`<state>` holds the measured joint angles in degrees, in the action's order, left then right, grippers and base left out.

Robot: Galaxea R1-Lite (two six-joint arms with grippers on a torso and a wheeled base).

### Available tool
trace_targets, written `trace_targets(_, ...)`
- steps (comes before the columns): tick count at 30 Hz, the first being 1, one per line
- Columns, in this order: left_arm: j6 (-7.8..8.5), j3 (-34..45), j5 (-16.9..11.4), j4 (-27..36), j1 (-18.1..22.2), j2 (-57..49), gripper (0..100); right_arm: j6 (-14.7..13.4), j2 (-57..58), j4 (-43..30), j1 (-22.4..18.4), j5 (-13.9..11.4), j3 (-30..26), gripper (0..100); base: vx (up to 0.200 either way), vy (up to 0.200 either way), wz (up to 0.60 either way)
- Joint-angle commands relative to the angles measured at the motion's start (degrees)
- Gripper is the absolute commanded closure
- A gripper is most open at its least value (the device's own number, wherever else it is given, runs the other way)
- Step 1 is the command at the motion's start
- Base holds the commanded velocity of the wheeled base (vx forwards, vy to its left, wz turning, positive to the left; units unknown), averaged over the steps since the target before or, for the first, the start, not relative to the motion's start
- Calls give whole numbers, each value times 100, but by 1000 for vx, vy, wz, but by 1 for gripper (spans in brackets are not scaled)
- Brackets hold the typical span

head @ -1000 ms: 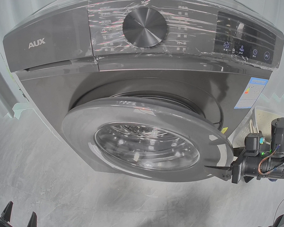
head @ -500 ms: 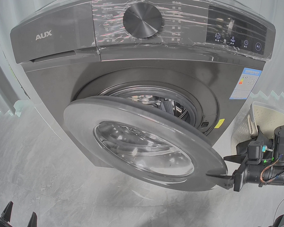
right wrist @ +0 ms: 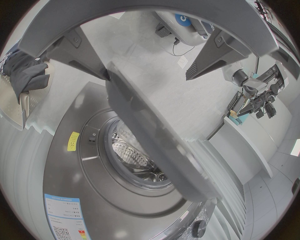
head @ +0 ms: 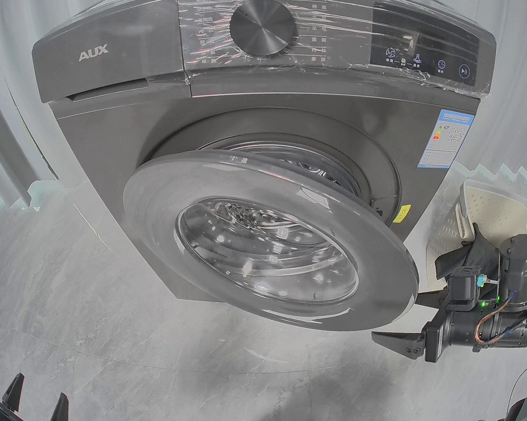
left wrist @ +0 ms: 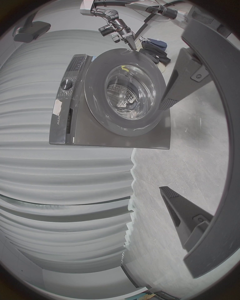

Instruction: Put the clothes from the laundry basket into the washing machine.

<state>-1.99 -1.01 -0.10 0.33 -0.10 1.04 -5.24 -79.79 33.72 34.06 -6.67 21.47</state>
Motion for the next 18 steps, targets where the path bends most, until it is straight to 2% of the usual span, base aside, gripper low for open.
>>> trace_targets(1, -3, 84, 1, 2, 1, -33, 0, -3, 174, 3, 101, -10, -160, 0, 0, 0, 0)
trace_targets(6, -3, 84, 1, 2, 1, -33, 0, -30, 200, 3, 92, -19, -134, 0, 0, 0, 0)
trace_targets(14, -3, 84, 1, 2, 1, -33, 0, -56, -90, 12, -180, 34, 147, 0, 0, 0, 0)
trace_targets(17, -3, 84, 1, 2, 1, -33, 0, -47, -239, 21, -110, 25, 174, 0, -200, 0, 0)
trace_targets(18, -3, 84, 1, 2, 1, -33, 0, -38, -274, 21, -75, 25, 165, 0, 0, 0, 0)
